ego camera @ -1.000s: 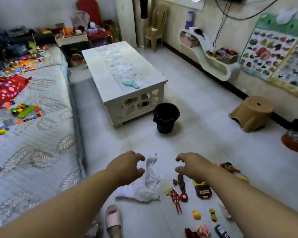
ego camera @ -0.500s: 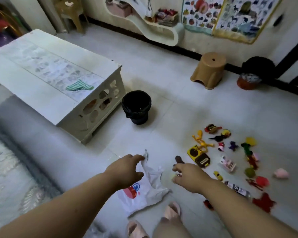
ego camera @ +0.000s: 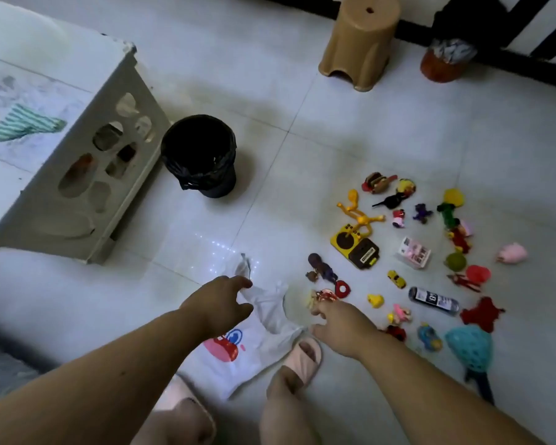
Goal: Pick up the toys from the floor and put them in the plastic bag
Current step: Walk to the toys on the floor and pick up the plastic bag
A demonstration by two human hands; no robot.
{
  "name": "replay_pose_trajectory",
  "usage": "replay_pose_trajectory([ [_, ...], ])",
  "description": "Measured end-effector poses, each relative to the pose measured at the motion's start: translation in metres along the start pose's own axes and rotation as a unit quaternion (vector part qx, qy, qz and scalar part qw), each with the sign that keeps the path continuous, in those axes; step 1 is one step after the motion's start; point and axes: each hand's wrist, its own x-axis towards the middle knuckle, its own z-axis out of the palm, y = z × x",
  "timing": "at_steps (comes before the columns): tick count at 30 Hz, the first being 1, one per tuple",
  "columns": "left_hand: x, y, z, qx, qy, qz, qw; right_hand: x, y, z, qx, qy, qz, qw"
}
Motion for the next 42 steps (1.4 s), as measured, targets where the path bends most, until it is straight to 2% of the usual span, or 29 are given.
replay_pose_trajectory([
  [6, 0.090, -0.017, 0.023, 0.024, -0.058, 0.031, 0.998, 0.072, 0.006, 0.035, 0.037, -0.004, 0.035, 0.999],
  [10, 0.169, -0.044, 0.046, 0.071, -0.105, 0.051, 0.991, 0.134, 0.015, 0.083, 0.081, -0.003, 0.092, 0.992],
  [15, 0.273, -0.099, 0.083, 0.144, -0.151, 0.067, 0.976, 0.225, 0.027, 0.163, 0.177, 0.016, 0.185, 0.967],
  [19, 0.343, -0.144, 0.117, 0.238, -0.134, 0.077, 0.959, 0.292, 0.050, 0.225, 0.162, 0.022, 0.276, 0.947],
  [21, 0.367, -0.159, 0.132, 0.262, -0.118, 0.053, 0.956, 0.313, 0.062, 0.246, 0.147, 0.011, 0.344, 0.927],
  [23, 0.396, -0.169, 0.145, 0.231, -0.127, 0.012, 0.965, 0.329, 0.074, 0.265, 0.167, -0.013, 0.384, 0.908],
  [26, 0.423, -0.177, 0.162, 0.123, -0.183, -0.051, 0.974, 0.342, 0.092, 0.273, 0.226, -0.026, 0.404, 0.886],
  [27, 0.427, -0.175, 0.167, 0.089, -0.187, -0.050, 0.977, 0.340, 0.095, 0.277, 0.263, -0.012, 0.401, 0.877],
  [29, 0.432, -0.168, 0.172, 0.061, -0.168, -0.020, 0.984, 0.336, 0.100, 0.280, 0.280, 0.002, 0.358, 0.891],
  [32, 0.419, -0.150, 0.164, 0.094, -0.125, 0.023, 0.987, 0.329, 0.096, 0.277, 0.292, 0.083, 0.351, 0.886],
  [34, 0.403, -0.137, 0.149, 0.112, -0.095, 0.040, 0.988, 0.322, 0.083, 0.264, 0.338, 0.162, 0.342, 0.861],
  [37, 0.371, -0.113, 0.112, 0.012, -0.040, 0.008, 0.999, 0.304, 0.047, 0.227, 0.430, 0.242, 0.311, 0.812],
  [40, 0.340, -0.090, 0.061, -0.031, -0.029, 0.023, 0.999, 0.275, 0.012, 0.183, 0.420, 0.322, 0.295, 0.795],
  [42, 0.325, -0.075, 0.017, -0.043, -0.016, 0.029, 0.999, 0.251, -0.005, 0.148, 0.428, 0.341, 0.321, 0.773],
])
